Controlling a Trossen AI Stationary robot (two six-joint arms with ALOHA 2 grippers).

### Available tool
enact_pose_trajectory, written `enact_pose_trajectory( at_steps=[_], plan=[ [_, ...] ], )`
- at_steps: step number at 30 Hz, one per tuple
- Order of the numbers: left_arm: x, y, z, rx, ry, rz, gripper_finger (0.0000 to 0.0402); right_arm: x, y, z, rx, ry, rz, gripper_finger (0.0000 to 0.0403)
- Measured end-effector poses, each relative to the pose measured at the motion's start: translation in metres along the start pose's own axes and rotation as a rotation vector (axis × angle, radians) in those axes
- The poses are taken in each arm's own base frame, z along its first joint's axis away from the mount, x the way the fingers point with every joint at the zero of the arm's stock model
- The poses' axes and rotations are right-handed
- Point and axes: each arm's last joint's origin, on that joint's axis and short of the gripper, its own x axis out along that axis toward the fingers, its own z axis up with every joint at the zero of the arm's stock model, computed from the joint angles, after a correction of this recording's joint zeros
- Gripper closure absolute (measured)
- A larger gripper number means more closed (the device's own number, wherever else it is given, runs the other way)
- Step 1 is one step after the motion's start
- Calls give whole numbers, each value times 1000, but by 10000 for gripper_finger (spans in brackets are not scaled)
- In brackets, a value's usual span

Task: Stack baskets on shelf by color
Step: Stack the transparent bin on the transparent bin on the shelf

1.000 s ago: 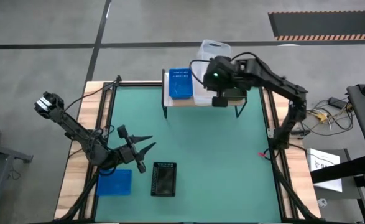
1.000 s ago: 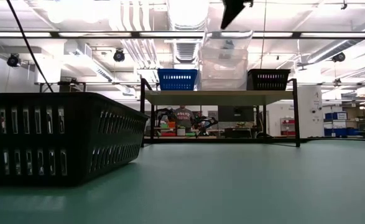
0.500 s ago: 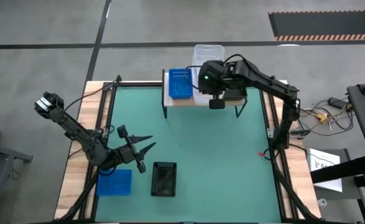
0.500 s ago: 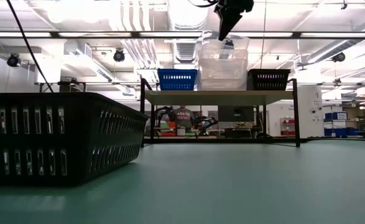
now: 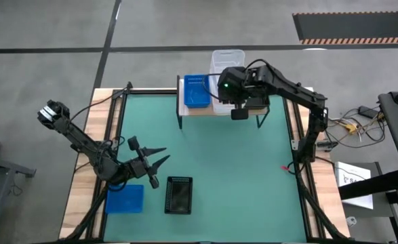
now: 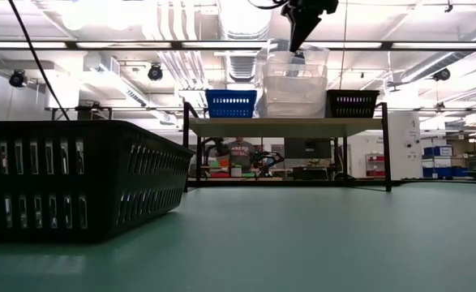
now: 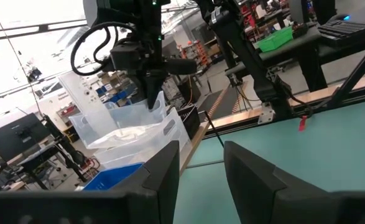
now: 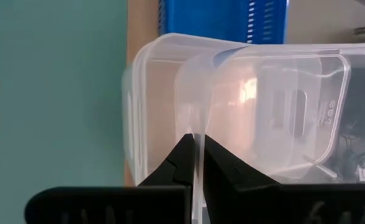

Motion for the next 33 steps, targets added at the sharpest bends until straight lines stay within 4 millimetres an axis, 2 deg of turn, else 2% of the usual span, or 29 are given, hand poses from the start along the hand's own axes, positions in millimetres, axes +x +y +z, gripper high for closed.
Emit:
enact_pose_trajectory(
  at_steps=[14,33],
  plan=[
    [0,0,0,0,0,0,291,-7,7,5,-25,-17,-31,394],
    [0,0,0,0,0,0,291,-8,12,3,3,-12,33,394]
  ],
)
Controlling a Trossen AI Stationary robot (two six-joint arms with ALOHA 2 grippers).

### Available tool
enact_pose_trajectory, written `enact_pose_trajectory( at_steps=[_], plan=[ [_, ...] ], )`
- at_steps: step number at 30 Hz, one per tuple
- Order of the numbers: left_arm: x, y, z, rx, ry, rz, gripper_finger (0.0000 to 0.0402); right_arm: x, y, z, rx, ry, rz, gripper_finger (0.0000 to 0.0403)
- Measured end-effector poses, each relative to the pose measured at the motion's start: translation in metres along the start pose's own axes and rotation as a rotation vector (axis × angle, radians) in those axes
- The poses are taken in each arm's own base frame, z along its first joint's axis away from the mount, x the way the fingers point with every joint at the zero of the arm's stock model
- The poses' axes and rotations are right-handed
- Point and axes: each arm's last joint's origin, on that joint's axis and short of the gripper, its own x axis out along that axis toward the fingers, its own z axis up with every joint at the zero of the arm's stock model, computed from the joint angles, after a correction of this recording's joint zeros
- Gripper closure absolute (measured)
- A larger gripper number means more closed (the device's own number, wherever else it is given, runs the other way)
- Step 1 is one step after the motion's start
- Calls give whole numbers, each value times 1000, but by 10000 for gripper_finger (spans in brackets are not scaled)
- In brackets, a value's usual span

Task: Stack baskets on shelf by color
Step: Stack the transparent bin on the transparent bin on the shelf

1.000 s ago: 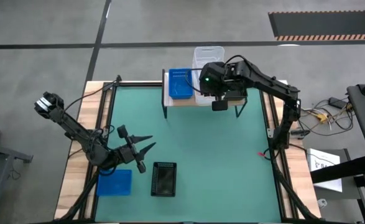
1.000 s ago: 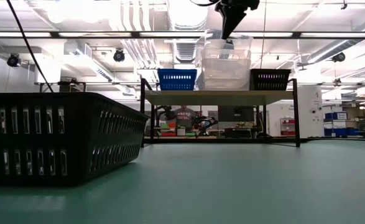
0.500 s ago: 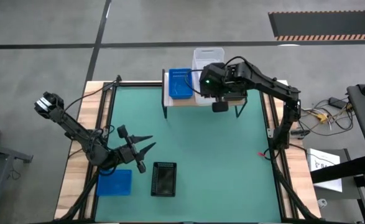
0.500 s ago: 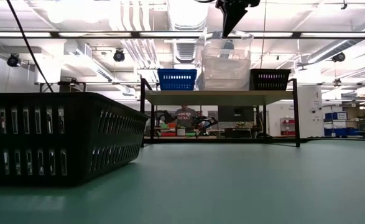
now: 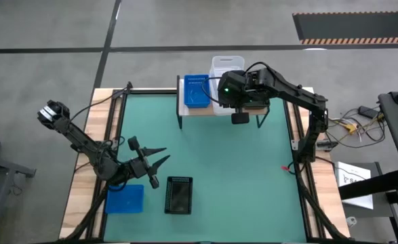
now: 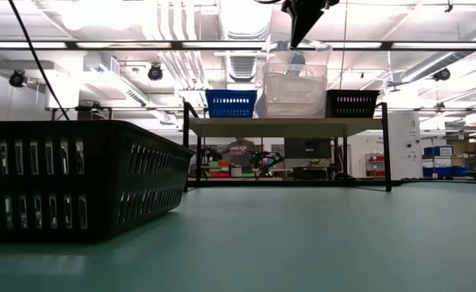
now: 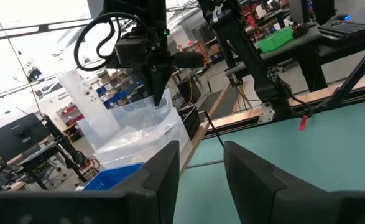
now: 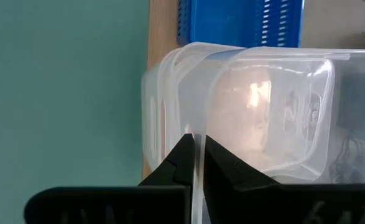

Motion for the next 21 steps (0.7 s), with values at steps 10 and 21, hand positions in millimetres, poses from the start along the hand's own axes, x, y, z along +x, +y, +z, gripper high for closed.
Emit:
enact_pose_trajectory(
  at_steps=[10,21],
  plan=[
    [0,0,0,0,0,0,291,0,-1,2,29,-17,-10,331],
    [0,0,0,0,-1,-2,291,0,-12,16,-41,-258,56,330]
  ],
)
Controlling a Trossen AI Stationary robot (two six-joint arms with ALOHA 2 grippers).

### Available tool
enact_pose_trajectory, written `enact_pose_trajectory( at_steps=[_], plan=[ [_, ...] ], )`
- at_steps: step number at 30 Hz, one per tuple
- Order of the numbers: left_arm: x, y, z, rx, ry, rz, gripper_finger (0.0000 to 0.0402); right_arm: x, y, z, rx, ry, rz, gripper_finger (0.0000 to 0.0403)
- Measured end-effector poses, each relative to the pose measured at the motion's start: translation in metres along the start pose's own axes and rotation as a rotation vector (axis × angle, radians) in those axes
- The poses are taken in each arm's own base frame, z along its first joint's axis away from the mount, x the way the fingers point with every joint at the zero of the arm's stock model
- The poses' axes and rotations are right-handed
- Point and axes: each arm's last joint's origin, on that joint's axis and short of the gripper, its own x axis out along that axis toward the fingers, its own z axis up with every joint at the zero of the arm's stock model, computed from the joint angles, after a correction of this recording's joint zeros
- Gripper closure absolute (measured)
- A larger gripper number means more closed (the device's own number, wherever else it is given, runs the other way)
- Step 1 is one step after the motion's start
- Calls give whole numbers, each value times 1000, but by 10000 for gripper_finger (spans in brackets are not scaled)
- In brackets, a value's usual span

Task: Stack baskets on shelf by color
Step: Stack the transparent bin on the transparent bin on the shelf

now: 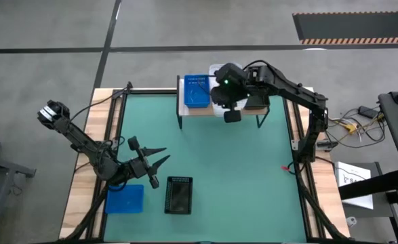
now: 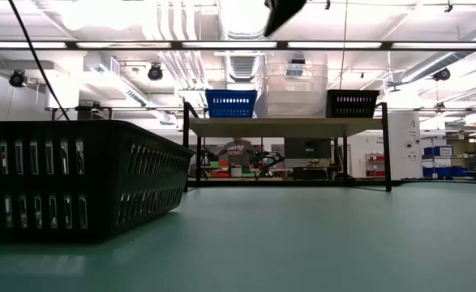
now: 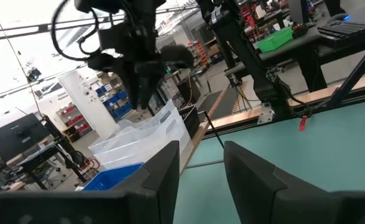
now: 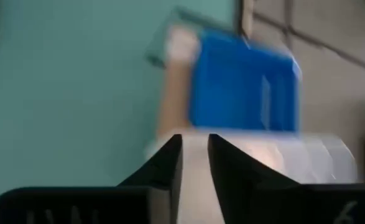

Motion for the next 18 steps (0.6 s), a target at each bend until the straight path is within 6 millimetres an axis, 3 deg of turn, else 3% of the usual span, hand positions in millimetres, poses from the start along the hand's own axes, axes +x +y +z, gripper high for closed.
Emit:
enact_pose_trajectory(
  at_steps=[5,11,18],
  plan=[
    [0,1,3,-14,-7,1,291,-5,3,3,-41,-102,91,387],
    [0,1,3,-50,-10,-3,291,8,11,-4,-69,-102,110,394],
    [2,-4,2,-81,-22,-35,291,-1,52,-28,-105,-216,162,394]
  ],
)
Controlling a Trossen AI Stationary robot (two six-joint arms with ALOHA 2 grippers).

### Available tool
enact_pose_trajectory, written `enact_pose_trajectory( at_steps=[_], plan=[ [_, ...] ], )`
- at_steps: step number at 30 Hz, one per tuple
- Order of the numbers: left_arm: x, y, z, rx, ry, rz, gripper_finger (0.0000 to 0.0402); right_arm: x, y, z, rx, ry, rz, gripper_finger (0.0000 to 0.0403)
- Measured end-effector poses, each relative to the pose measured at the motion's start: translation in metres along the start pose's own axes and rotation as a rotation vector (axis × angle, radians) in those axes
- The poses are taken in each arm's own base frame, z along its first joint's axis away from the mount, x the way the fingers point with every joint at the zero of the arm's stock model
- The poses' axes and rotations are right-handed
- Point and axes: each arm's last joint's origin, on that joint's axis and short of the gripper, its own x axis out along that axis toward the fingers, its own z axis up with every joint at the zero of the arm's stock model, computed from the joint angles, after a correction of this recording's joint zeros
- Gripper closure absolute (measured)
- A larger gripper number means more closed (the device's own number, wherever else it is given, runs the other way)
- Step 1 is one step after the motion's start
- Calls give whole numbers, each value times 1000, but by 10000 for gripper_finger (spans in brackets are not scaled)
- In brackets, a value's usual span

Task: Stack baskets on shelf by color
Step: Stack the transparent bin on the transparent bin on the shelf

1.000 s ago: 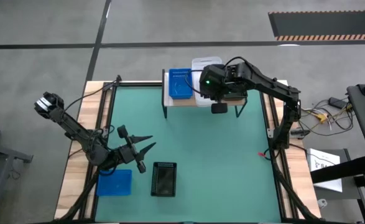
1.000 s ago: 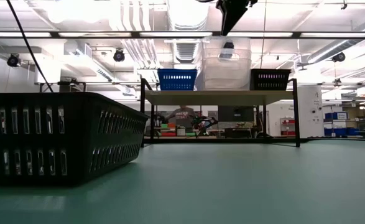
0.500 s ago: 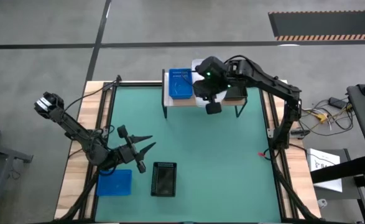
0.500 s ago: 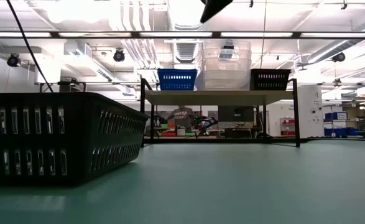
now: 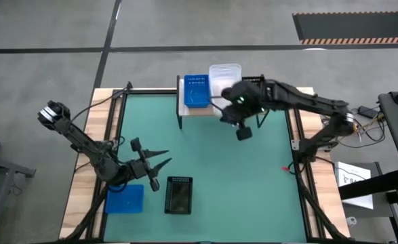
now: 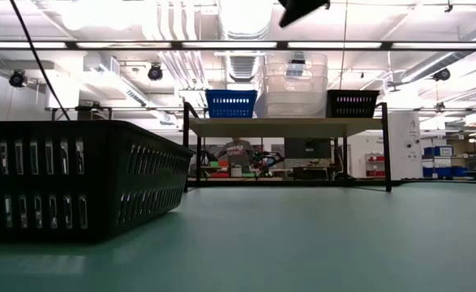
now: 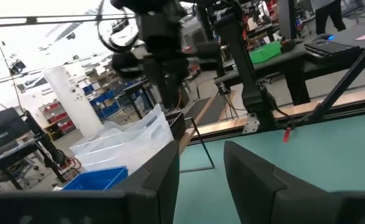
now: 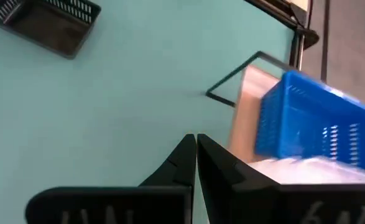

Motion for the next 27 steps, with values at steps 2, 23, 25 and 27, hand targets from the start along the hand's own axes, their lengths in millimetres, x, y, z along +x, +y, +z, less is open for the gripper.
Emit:
enact_pose_trajectory(
  at_steps=[2,23,25,27],
  plan=[
    [1,-2,0,1,1,0,291,3,14,-11,0,5,-32,394],
    [24,-18,-11,-103,17,40,291,41,20,-50,-39,162,-576,394],
    [25,-24,-16,-122,27,33,291,41,20,-51,-8,154,-581,394],
    [27,-29,-20,-143,37,29,291,41,24,-49,31,118,-552,394]
  ],
)
